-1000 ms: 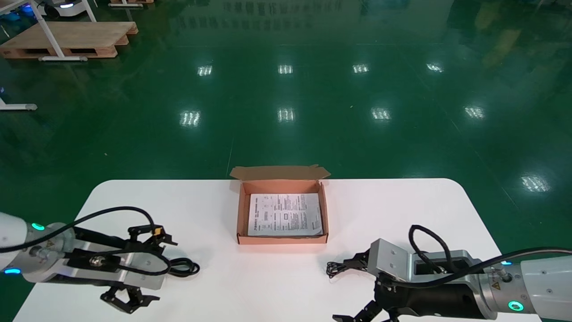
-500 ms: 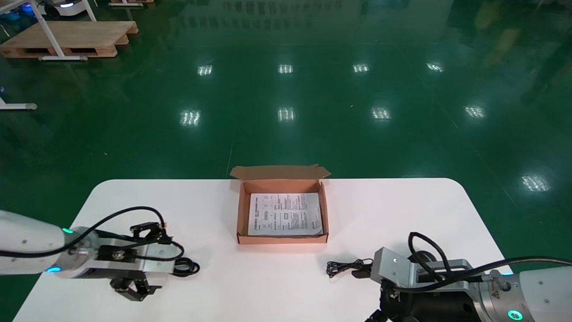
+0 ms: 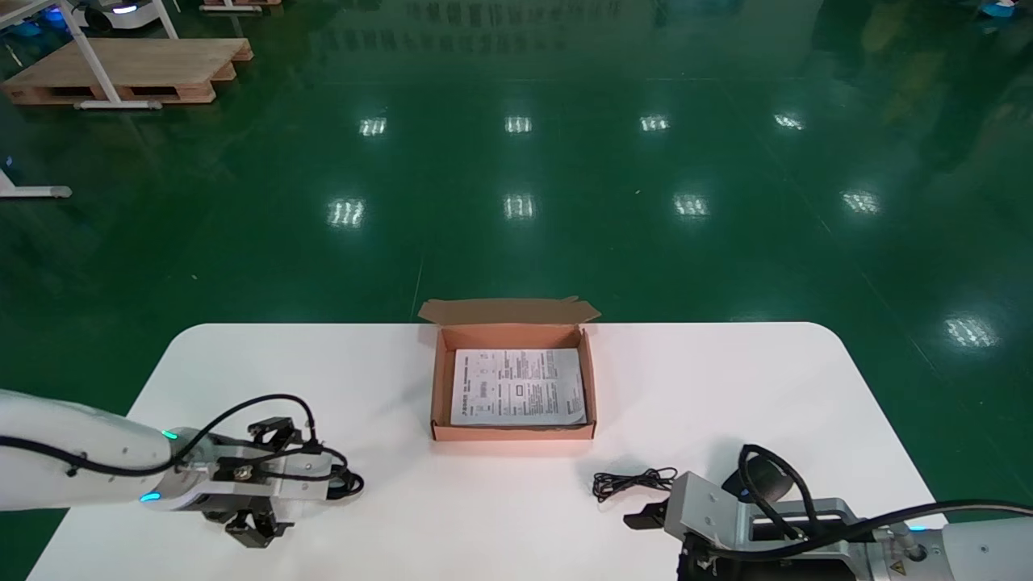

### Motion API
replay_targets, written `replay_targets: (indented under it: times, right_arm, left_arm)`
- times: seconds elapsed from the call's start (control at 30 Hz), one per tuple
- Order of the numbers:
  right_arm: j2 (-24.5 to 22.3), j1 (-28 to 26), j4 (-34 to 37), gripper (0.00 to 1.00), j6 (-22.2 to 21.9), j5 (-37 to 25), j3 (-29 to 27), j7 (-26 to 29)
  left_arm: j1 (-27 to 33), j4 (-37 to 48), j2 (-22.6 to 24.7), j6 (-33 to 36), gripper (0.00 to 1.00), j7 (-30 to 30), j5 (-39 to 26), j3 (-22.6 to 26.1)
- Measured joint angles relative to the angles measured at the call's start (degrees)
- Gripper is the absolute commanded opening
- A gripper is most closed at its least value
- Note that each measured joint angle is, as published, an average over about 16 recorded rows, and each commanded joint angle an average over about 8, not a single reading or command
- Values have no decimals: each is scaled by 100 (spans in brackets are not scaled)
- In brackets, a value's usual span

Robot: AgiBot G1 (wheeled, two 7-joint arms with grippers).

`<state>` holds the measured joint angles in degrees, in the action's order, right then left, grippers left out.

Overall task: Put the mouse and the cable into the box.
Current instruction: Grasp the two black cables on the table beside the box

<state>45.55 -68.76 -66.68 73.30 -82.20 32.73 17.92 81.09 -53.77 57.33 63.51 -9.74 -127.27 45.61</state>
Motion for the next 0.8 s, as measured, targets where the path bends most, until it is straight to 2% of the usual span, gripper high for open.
replay_targets:
  times: [0.5,0.8]
  right_arm:
    - [33,74,-5,100,-104,-119,45,-7]
    - [488,-83,368,100,-642,-830,267,-383]
  left_arm:
    - [22,263,146,-37,100,-43,-265,119]
    - [22,260,160,-21,100,-70,-311,140]
